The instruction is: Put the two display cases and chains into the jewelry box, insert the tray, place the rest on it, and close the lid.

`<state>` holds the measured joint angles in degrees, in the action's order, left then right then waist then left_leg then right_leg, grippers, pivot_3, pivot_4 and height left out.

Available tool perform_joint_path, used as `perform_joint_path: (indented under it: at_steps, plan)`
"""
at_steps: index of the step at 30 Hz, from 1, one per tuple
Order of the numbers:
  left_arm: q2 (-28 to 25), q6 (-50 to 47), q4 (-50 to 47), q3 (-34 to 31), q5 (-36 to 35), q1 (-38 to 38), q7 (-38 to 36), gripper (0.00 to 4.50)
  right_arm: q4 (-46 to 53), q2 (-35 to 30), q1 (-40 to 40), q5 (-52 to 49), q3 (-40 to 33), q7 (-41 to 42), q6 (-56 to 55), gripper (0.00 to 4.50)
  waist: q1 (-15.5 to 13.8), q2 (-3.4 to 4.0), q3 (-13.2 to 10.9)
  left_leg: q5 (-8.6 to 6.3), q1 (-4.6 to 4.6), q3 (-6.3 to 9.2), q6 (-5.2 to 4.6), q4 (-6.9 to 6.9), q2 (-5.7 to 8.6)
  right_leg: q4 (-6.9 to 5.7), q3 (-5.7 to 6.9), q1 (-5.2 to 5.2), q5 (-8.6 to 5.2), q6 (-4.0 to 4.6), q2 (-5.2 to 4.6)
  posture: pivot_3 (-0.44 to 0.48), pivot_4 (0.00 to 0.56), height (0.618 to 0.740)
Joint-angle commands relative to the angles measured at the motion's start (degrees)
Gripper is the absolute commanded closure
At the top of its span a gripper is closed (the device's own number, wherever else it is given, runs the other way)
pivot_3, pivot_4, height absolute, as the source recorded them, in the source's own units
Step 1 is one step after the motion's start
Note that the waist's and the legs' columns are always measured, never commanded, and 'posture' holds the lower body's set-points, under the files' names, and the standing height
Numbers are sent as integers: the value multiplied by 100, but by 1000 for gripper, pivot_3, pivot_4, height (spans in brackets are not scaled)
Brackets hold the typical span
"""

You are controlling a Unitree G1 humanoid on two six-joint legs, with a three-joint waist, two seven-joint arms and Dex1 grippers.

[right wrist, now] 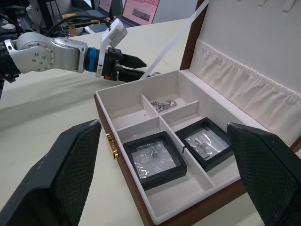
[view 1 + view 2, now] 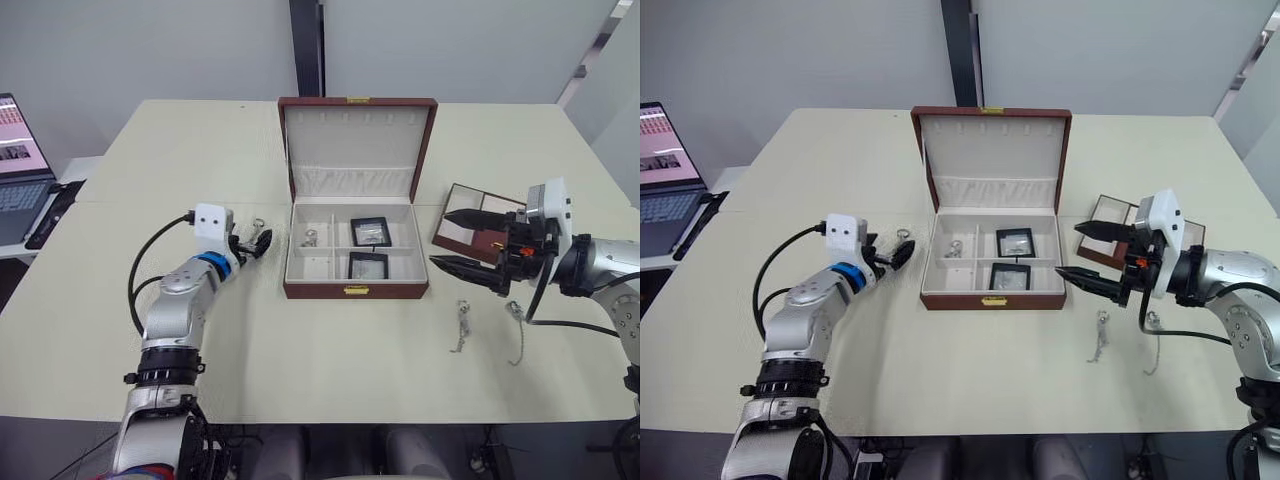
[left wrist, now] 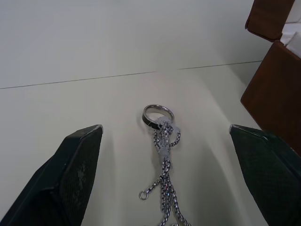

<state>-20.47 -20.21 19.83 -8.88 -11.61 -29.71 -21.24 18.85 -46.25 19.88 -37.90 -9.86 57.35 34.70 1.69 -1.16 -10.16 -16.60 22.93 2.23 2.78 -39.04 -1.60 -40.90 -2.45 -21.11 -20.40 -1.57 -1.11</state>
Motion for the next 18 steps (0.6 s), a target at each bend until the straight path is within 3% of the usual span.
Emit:
perform_joint_path:
  at_steps: [1, 14, 18]
  plan:
    - [-35, 218, 282, 90, 190, -196, 72, 34, 193, -12, 46, -129, -105, -31, -6, 0, 0, 0, 0, 0, 0, 0, 0, 0, 0, 0, 0, 0, 0, 0, 0, 0, 150, 740]
    - [-33, -17, 286, 250, 229, -95, -118, 34, 253, -35, 11, -121, -100, -73, 23, 0, -9, -1, 1, 1, 0, 0, 2, -1, 3, 0, 0, 1, 0, 0, -2, 0, 150, 740]
    - [-11, -82, 197, 249, 227, -52, -114, 873, 265, -34, -11, -119, -104, -74, 24, 0, -10, -1, 1, 0, 0, 1, 1, -1, 3, 0, 0, 1, 0, 0, -2, 0, 150, 740]
